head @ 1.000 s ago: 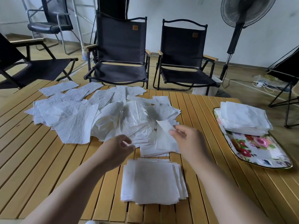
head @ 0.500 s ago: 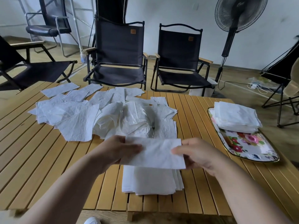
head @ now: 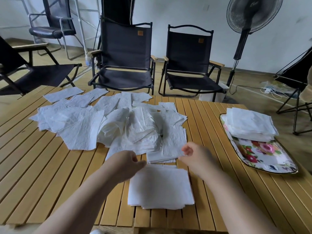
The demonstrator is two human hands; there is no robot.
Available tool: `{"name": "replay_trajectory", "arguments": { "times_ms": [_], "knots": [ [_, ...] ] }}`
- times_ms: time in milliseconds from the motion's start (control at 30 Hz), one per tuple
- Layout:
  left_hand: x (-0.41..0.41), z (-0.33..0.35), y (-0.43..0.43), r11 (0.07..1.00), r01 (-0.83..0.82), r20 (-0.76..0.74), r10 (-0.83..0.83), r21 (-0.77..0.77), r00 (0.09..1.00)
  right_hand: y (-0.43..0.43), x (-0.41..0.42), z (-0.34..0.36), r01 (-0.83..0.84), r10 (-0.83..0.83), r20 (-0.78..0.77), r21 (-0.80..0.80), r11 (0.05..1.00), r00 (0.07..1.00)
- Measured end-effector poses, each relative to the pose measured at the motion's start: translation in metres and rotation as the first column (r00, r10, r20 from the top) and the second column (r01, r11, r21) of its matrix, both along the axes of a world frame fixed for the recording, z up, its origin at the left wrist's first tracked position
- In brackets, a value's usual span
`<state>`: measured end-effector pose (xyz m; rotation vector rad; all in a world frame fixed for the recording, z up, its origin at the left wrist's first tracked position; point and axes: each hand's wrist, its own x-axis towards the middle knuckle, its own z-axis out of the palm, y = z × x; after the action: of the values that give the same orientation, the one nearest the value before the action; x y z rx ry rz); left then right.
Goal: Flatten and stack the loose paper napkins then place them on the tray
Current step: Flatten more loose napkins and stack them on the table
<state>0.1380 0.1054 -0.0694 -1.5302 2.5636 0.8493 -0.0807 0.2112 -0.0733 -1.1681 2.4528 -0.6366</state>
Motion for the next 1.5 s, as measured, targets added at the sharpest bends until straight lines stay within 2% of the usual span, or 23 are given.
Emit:
{"name": "replay_trajectory", "arguments": {
  "times_ms": [133, 300, 467, 600, 700, 767, 833, 933, 1000, 1067, 1167, 1233, 1333, 1433, 1500],
  "knots": [
    [0.003, 0.000, -0.007, 0.997, -0.073, -0.135, 0.076, 0.026, 0.988, -0.017, -0.005, -0.022, -0.091, 0.090, -0.065, -0.010, 0.996, 0.994],
    [0.004, -0.002, -0.013, 0.996, -0.083, -0.155, 0.080, -0.013, 0.985, -0.029, -0.007, -0.027, -0.042, 0.023, -0.194, -0.095, 0.995, 0.981],
    [0.001, 0.000, -0.016, 0.995, -0.094, -0.230, 0.084, -0.036, 0.970, -0.021, -0.009, -0.019, -0.036, 0.005, -0.170, -0.179, 0.983, 0.985],
    [-0.002, 0.004, -0.012, 0.996, -0.083, -0.336, 0.074, -0.011, 0.939, -0.016, -0.003, 0.003, -0.024, 0.053, 0.065, -0.382, 0.924, 0.996],
    [-0.002, 0.003, -0.011, 0.997, -0.077, -0.412, 0.077, 0.017, 0.908, -0.008, 0.008, 0.028, 0.049, 0.117, 0.320, -0.468, 0.883, 0.940],
    [-0.003, 0.005, -0.009, 0.991, -0.077, -0.483, 0.122, 0.113, 0.867, 0.000, 0.015, 0.041, 0.106, 0.182, 0.475, -0.516, 0.850, 0.861],
    [-0.004, 0.011, -0.004, 0.946, -0.055, -0.572, 0.239, 0.319, 0.784, 0.005, 0.017, 0.049, 0.164, 0.277, 0.614, -0.563, 0.810, 0.739],
    [-0.003, 0.019, 0.003, 0.767, 0.073, -0.589, 0.424, 0.638, 0.689, 0.014, 0.018, 0.060, 0.198, 0.371, 0.721, -0.570, 0.797, 0.585],
    [-0.002, 0.025, 0.008, 0.698, 0.158, -0.594, 0.442, 0.698, 0.672, 0.017, 0.016, 0.060, 0.265, 0.363, 0.766, -0.557, 0.787, 0.530],
    [-0.002, 0.030, 0.013, 0.706, 0.191, -0.621, 0.421, 0.682, 0.660, 0.016, 0.013, 0.058, 0.337, 0.328, 0.800, -0.530, 0.778, 0.502],
    [-0.001, 0.035, 0.016, 0.753, 0.143, -0.644, 0.430, 0.643, 0.633, 0.015, 0.007, 0.052, 0.335, 0.232, 0.793, -0.476, 0.813, 0.564],
    [0.004, 0.038, 0.015, 0.780, 0.108, -0.647, 0.424, 0.617, 0.634, 0.018, 0.005, 0.051, 0.248, 0.201, 0.714, -0.471, 0.846, 0.670],
    [0.011, 0.040, 0.014, 0.807, 0.078, -0.638, 0.400, 0.586, 0.659, 0.022, 0.007, 0.053, 0.115, 0.175, 0.504, -0.492, 0.863, 0.846],
    [0.015, 0.042, 0.015, 0.829, 0.052, -0.612, 0.368, 0.557, 0.700, 0.024, 0.007, 0.052, 0.010, 0.213, 0.362, -0.525, 0.851, 0.908],
    [0.016, 0.044, 0.017, 0.840, 0.049, -0.604, 0.347, 0.540, 0.717, 0.025, 0.007, 0.052, -0.002, 0.216, 0.338, -0.535, 0.845, 0.916]
  ]
}}
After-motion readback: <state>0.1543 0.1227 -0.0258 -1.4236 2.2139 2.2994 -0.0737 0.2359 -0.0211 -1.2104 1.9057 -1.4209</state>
